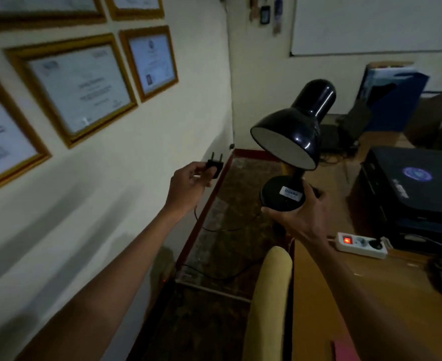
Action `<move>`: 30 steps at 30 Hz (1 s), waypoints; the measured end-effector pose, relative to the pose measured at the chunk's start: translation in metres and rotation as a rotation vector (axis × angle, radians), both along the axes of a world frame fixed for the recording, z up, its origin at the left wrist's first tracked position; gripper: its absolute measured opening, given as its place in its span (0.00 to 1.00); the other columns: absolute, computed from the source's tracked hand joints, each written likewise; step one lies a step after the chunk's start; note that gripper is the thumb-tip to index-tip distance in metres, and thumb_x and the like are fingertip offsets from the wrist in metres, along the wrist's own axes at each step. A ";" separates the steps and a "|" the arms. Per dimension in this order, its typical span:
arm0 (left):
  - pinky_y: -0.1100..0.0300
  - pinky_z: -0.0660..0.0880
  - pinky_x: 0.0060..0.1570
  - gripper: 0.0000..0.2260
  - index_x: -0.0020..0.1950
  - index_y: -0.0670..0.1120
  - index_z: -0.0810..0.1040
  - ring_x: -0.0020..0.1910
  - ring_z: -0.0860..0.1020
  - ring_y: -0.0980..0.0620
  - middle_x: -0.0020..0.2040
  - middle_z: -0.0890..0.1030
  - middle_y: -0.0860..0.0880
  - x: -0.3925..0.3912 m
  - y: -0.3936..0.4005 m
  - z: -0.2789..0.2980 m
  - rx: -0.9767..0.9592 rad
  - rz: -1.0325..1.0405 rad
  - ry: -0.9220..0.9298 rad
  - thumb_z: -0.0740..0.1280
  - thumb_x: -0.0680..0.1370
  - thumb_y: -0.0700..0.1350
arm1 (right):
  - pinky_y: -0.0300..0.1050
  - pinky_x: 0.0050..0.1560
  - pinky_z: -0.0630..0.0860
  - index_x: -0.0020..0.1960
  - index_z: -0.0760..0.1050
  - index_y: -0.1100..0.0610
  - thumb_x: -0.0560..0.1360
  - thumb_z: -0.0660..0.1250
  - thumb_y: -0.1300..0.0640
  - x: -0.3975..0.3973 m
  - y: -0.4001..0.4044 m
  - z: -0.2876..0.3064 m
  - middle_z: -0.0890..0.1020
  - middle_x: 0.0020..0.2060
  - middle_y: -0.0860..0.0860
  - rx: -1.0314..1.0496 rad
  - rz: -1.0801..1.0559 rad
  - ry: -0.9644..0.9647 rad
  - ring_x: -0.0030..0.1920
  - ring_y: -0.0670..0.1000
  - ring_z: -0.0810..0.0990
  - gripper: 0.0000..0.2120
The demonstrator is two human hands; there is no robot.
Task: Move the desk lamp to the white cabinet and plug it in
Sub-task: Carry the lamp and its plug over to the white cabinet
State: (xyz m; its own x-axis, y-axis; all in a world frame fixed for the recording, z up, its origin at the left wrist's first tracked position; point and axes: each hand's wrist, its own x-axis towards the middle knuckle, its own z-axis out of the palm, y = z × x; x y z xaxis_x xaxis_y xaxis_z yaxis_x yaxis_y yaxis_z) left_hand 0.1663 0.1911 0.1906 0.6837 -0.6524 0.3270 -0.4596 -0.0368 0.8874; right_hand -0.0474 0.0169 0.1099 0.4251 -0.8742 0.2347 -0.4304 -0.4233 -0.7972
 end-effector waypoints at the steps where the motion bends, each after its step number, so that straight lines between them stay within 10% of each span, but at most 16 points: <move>1: 0.66 0.80 0.41 0.04 0.52 0.52 0.82 0.38 0.85 0.55 0.46 0.86 0.50 0.004 0.019 -0.004 0.006 0.009 0.012 0.71 0.78 0.49 | 0.58 0.69 0.74 0.78 0.60 0.48 0.50 0.76 0.25 0.011 0.014 0.002 0.65 0.70 0.54 0.023 0.029 -0.002 0.70 0.60 0.67 0.62; 15: 0.73 0.73 0.30 0.01 0.49 0.55 0.82 0.36 0.85 0.58 0.45 0.86 0.55 0.009 0.314 -0.092 0.074 0.438 0.263 0.71 0.78 0.49 | 0.56 0.71 0.72 0.78 0.59 0.48 0.50 0.76 0.25 0.089 0.264 -0.052 0.62 0.71 0.50 0.135 0.470 0.037 0.71 0.55 0.66 0.63; 30: 0.62 0.79 0.36 0.02 0.49 0.56 0.82 0.37 0.85 0.56 0.42 0.86 0.55 -0.211 0.543 -0.143 0.016 1.345 0.382 0.71 0.78 0.51 | 0.58 0.71 0.72 0.75 0.64 0.49 0.52 0.78 0.31 0.074 0.482 -0.081 0.68 0.69 0.52 0.104 1.347 0.075 0.70 0.55 0.68 0.57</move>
State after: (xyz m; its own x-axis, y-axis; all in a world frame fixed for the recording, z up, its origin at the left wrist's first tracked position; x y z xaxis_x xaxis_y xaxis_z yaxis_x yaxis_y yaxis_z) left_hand -0.0447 0.7339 0.0478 0.8248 0.5651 -0.0201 0.2026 -0.2622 0.9435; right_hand 0.0262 0.4985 0.0291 0.9672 0.2166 0.1324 0.2246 -0.4868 -0.8441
